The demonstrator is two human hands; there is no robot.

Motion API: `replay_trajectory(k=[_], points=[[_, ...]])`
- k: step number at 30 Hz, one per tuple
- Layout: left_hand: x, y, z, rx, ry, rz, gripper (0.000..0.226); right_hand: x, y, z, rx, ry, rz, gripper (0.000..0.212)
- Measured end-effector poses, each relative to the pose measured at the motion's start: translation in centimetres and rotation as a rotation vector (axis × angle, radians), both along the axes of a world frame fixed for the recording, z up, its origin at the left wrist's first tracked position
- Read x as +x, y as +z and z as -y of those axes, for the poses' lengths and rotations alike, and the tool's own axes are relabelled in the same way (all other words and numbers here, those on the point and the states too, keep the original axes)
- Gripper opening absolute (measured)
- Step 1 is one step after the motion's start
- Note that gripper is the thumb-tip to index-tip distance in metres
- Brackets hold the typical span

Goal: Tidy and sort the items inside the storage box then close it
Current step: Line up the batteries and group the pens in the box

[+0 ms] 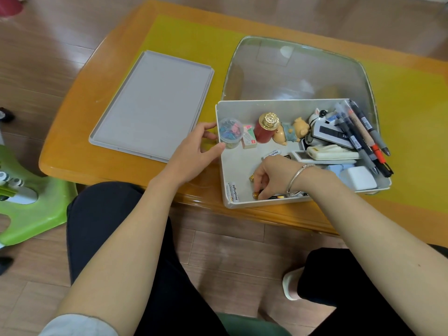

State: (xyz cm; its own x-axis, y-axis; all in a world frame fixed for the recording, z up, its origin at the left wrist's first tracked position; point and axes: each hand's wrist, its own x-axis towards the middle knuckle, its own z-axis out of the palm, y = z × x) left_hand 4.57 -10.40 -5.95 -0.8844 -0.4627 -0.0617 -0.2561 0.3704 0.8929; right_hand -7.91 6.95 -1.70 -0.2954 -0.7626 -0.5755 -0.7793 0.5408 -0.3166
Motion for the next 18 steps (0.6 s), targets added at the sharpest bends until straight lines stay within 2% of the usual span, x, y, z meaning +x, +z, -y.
replay_trajectory(k=[5,11,18], points=[[0.00,0.09,-0.06,-0.003,-0.006,-0.008,0.051,0.51,-0.31,0.83,0.036,0.102,-0.107,0.013],[-0.01,0.23,-0.05,-0.002,-0.005,-0.008,0.051,0.62,-0.66,0.98,0.041,0.116,-0.169,0.008],[-0.01,0.20,0.01,-0.008,-0.008,-0.012,0.051,-0.14,-0.37,0.49,-0.156,-0.074,-0.140,0.007]])
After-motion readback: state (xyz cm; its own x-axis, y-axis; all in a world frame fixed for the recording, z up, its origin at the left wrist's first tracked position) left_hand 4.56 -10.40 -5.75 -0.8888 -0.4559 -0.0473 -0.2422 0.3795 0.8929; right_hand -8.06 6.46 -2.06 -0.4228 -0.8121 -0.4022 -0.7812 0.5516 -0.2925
